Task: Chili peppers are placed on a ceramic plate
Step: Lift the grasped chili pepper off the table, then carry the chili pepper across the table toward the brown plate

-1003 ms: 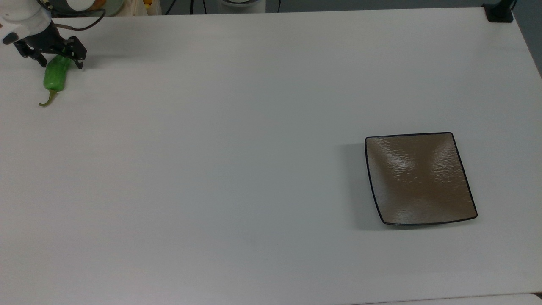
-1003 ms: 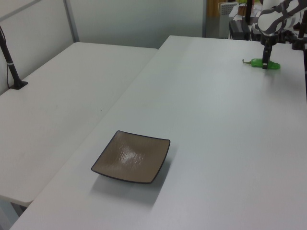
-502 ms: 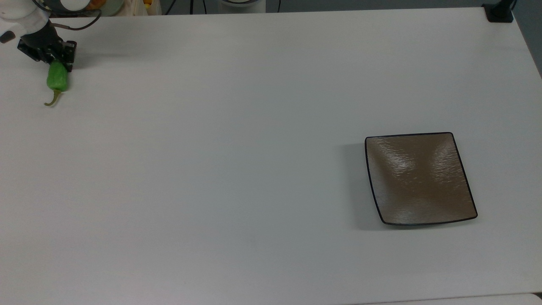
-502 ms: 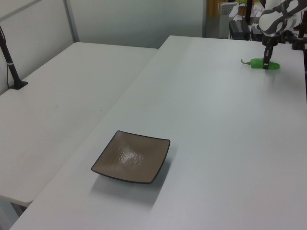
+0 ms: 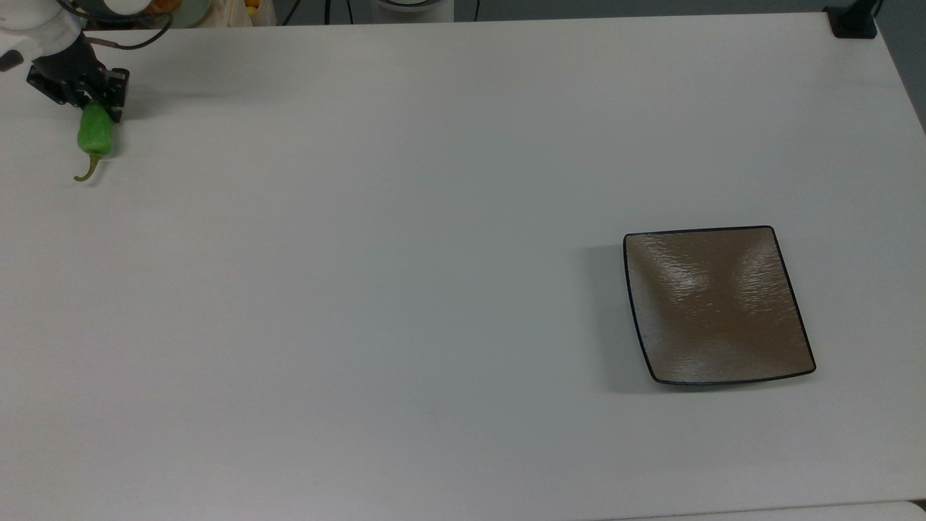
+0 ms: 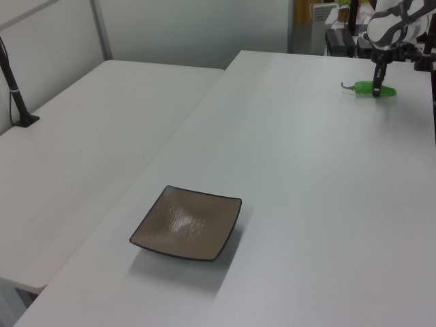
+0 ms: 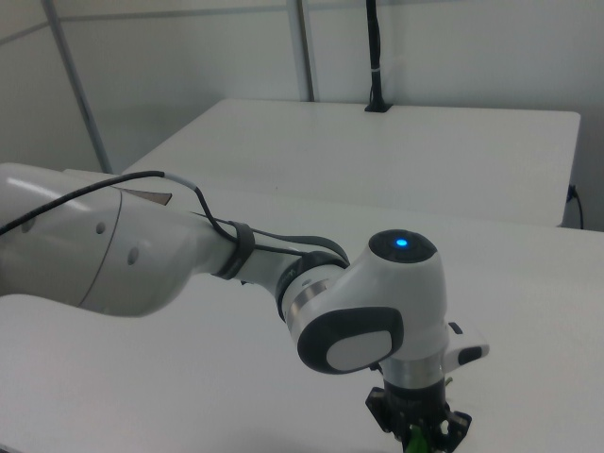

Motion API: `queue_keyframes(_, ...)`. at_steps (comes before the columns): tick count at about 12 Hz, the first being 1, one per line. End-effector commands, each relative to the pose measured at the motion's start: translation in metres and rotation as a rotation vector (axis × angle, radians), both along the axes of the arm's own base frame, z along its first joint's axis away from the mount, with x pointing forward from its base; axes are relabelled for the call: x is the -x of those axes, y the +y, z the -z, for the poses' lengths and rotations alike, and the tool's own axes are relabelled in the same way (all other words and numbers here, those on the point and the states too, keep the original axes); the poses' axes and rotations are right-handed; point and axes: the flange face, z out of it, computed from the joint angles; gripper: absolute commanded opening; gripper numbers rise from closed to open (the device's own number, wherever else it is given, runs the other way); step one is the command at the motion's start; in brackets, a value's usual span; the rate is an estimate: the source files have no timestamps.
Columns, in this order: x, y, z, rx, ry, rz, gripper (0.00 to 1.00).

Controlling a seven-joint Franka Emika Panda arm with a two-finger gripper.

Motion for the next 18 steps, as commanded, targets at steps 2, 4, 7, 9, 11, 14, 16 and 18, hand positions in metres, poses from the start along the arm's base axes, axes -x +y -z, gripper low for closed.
queue_keyframes(2,-0.013,0.031,-0.046,-0.087,-0.051,0.003,0.22)
queue_keyframes(4,-0.022,0.041,-0.076,-0.124,-0.092,0.070,0.22)
queue_keyframes(7,-0.045,0.075,-0.112,-0.157,-0.079,0.114,0.23)
queue_keyframes(9,-0.064,0.101,-0.133,-0.182,-0.068,0.166,0.23)
queue_keyframes(11,-0.092,0.148,-0.145,-0.201,-0.076,0.229,0.23)
queue_keyframes(14,-0.131,0.248,-0.160,-0.236,-0.090,0.315,0.23)
queue_keyframes(16,-0.143,0.275,-0.170,-0.256,-0.116,0.380,0.23)
queue_keyframes(18,-0.152,0.320,-0.173,-0.274,-0.126,0.391,0.23)
